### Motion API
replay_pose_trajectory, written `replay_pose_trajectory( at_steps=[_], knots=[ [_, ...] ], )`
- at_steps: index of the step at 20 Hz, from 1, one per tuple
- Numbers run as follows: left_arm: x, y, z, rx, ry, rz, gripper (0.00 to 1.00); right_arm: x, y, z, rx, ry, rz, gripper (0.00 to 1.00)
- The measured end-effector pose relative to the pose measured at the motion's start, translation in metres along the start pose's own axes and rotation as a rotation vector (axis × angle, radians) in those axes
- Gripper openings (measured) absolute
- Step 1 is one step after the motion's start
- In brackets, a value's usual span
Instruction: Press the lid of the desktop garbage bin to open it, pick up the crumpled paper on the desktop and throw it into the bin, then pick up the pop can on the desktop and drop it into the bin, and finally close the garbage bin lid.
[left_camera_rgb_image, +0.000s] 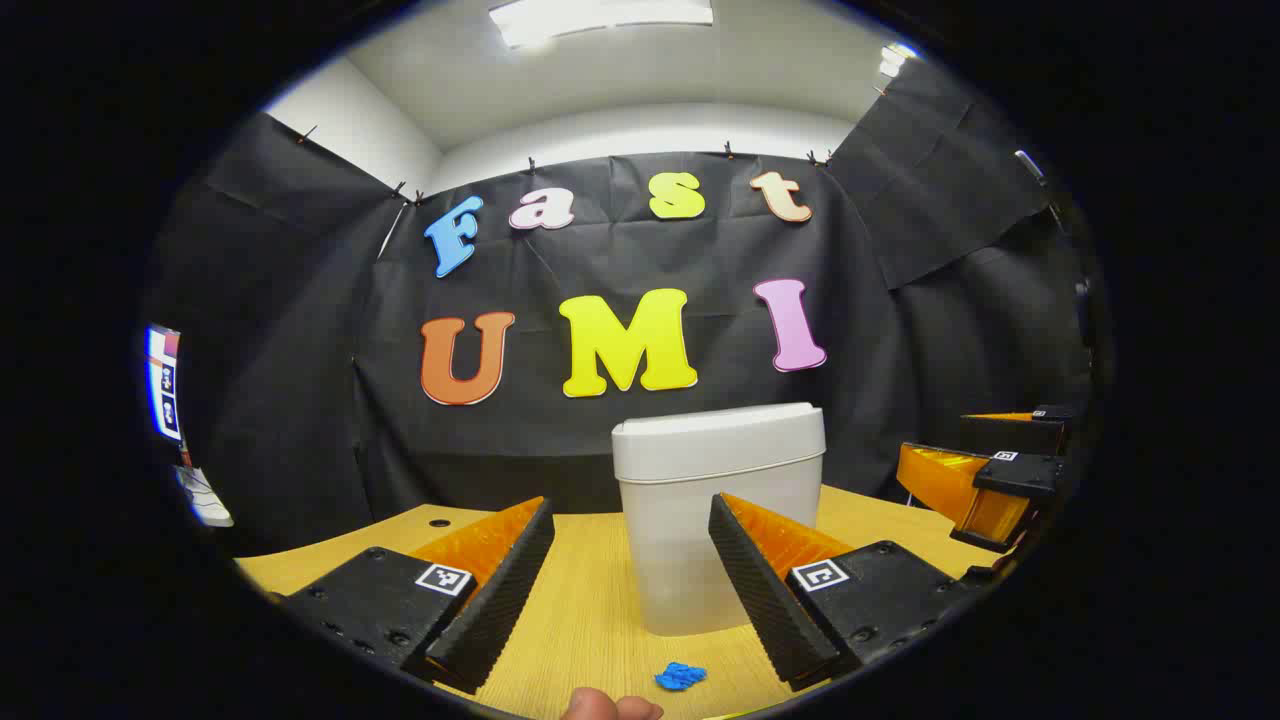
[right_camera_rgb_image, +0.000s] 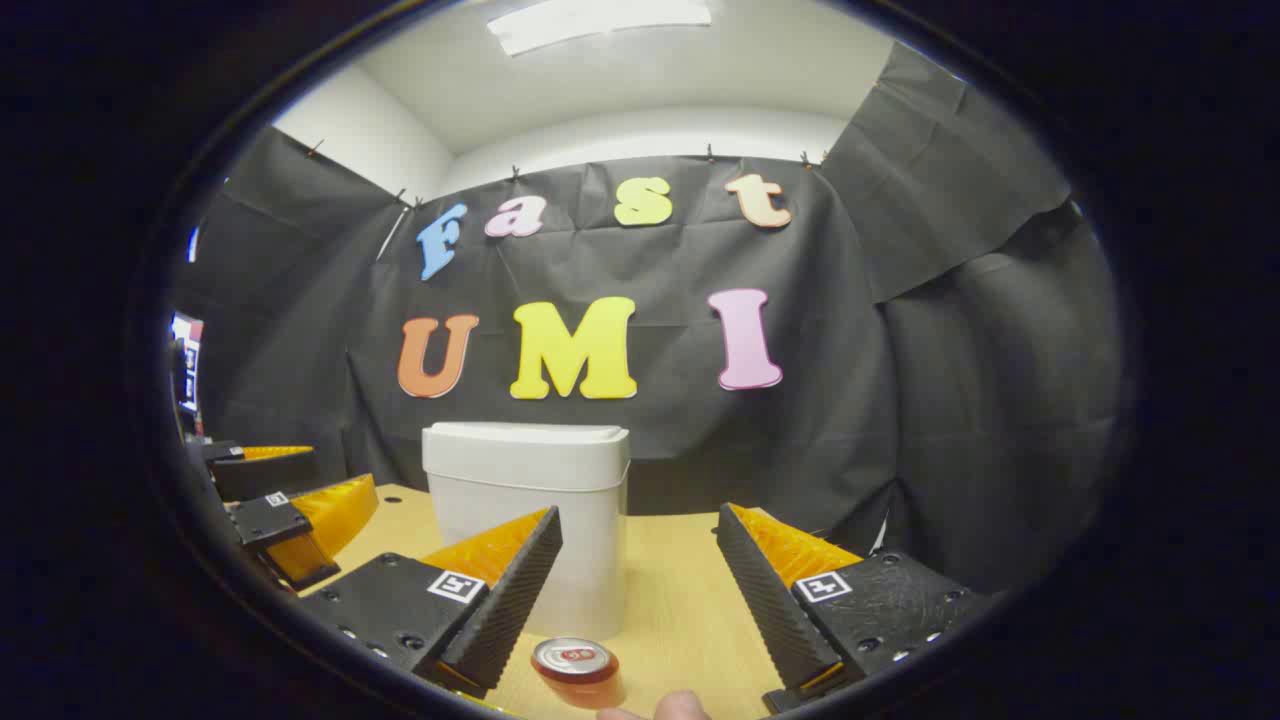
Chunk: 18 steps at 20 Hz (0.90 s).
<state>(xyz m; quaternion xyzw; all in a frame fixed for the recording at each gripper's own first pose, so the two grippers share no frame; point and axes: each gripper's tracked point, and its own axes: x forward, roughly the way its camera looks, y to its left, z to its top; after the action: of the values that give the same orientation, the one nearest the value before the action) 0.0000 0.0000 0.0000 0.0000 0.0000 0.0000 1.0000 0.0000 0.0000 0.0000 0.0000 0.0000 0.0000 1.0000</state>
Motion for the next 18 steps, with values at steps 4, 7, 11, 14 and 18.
replay_pose_trajectory(
  at_steps=[4, 7, 11, 14, 18],
  knots=[
    [0.0032, 0.001, -0.0056, -0.016, 0.018, 0.012, 1.0, 0.0003, 0.0035, -0.0003, -0.001, 0.008, 0.018, 0.97],
    [0.0015, 0.0054, -0.0037, -0.021, 0.015, 0.025, 1.0, 0.0011, 0.0019, -0.0019, 0.002, 0.009, 0.007, 0.96],
    [0.0026, 0.007, -0.0047, -0.023, 0.016, 0.032, 1.0, 0.0034, 0.006, -0.0039, 0.009, 0.015, 0.01, 0.96],
    [0.0031, 0.0057, -0.0082, -0.034, 0.025, 0.029, 1.0, 0.0038, 0.0075, -0.0064, 0.001, 0.024, 0.01, 0.97],
    [0.0032, 0.0074, -0.0085, -0.036, 0.026, 0.036, 1.0, 0.0033, 0.0071, -0.0067, -0.001, 0.024, 0.006, 0.96]
  ],
)
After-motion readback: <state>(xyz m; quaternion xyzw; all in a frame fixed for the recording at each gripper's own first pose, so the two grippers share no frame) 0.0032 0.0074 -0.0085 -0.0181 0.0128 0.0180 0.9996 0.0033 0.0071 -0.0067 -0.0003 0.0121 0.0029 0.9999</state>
